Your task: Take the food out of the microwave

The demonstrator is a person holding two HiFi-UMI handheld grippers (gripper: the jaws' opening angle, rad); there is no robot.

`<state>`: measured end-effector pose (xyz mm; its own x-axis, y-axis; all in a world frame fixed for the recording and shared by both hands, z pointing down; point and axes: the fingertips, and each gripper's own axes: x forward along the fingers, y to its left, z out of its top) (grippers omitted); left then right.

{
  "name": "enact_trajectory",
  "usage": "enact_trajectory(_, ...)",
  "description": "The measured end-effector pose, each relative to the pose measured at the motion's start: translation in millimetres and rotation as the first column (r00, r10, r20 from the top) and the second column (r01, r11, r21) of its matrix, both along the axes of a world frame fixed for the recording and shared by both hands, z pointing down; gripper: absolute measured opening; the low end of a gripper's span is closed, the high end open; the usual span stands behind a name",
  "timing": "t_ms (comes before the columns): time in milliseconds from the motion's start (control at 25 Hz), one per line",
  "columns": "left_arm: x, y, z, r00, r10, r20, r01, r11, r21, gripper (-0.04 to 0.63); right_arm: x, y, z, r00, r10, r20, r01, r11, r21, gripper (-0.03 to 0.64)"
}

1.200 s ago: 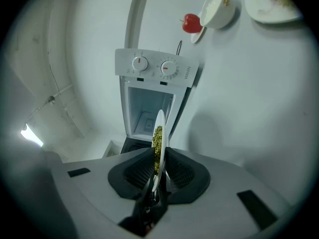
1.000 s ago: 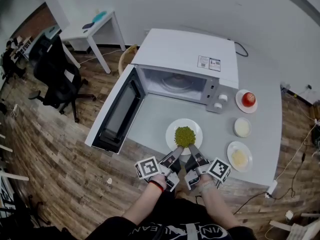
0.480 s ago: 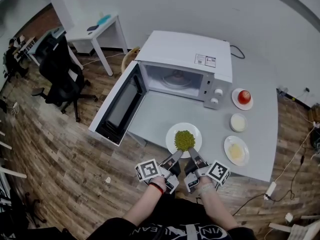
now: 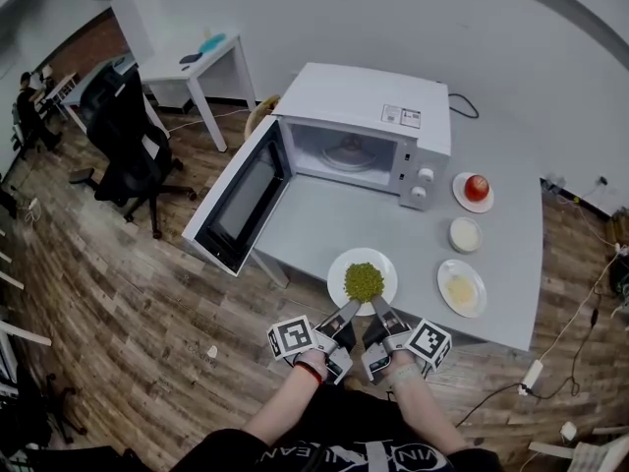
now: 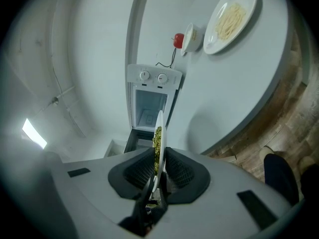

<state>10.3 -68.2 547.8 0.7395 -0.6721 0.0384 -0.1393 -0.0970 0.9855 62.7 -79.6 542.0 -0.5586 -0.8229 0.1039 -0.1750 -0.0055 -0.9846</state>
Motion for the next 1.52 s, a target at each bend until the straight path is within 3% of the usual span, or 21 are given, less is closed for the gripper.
enact_trajectory(240,4,18,4,1.000,-0.004,0.002,0.004,1.000,-0.009,0.058,4,16,4,1.000,-0.010,0.000,0.010,1.000,0.004,0.069)
enact_trajectory(520,14,32,-4,0.997,0.002,-0.081,-0.003,1.000,-0.007,0.060,8,32,6,1.000,-0.013,0.001,0.013,1.000,-0.015,0.067)
enact_trajectory(720,10,39,10,1.000,0.013,0.005,-0.012,1.000,-0.026,0.060,11,37,9,1.000,-0.015,-0.009,0.015,1.000,-0.014,0.067)
enact_trajectory(840,11,40,7,1.000,0.009,-0.022,-0.010,1.000,-0.025,0.060,11,39,10,1.000,-0.015,-0.011,0.014,1.000,-0.018,0.067)
enact_trajectory(1000,8,43,9,1.000,0.006,0.006,-0.006,1.000,-0.025,0.060,9,41,9,1.000,-0.015,0.004,0.015,1.000,-0.022,0.067)
enact_trajectory(1520,7,45,10,1.000,0.005,-0.003,-0.005,0.999,-0.039,0.060,7,43,10,1.000,-0.020,-0.002,0.020,1.000,-0.024,0.067)
